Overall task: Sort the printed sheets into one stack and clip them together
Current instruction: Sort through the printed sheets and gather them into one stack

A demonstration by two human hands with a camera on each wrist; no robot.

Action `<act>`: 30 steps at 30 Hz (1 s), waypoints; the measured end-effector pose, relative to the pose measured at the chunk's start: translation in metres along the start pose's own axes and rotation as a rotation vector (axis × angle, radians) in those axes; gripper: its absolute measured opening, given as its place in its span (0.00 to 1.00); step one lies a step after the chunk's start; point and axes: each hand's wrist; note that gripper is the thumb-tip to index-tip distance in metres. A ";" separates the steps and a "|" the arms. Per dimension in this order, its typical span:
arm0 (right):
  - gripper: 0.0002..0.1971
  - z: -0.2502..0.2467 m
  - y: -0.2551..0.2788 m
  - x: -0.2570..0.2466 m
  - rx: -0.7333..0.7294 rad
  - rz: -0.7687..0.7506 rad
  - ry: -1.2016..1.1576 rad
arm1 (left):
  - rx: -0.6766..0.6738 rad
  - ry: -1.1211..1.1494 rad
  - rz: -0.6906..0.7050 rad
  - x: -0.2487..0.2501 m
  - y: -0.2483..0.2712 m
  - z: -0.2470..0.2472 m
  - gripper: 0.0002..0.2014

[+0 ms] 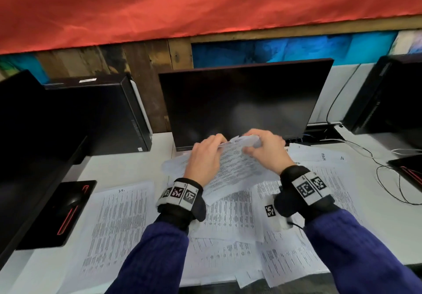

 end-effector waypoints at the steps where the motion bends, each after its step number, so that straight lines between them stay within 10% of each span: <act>1: 0.01 0.000 0.000 0.002 -0.024 0.011 -0.103 | -0.003 -0.014 0.018 0.000 -0.002 0.001 0.05; 8: 0.13 0.003 0.024 0.049 0.065 0.224 -0.795 | 0.225 -0.208 -0.225 -0.047 0.007 -0.014 0.14; 15: 0.14 0.030 0.033 0.067 0.122 0.381 -1.150 | 0.251 0.873 -0.665 -0.058 0.029 -0.004 0.18; 23: 0.15 0.062 0.048 0.068 0.199 0.316 -0.784 | 0.235 1.002 -0.820 -0.059 0.064 0.034 0.24; 30: 0.28 0.064 0.053 0.074 0.357 -0.155 0.064 | 0.394 0.929 -0.897 -0.051 0.044 0.032 0.17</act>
Point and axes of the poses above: each hand's wrist, its own y-axis away from the middle knuckle, its own z-axis out of the palm, x = y × z, and after that the axes turned 3 degrees about -z, right-handed
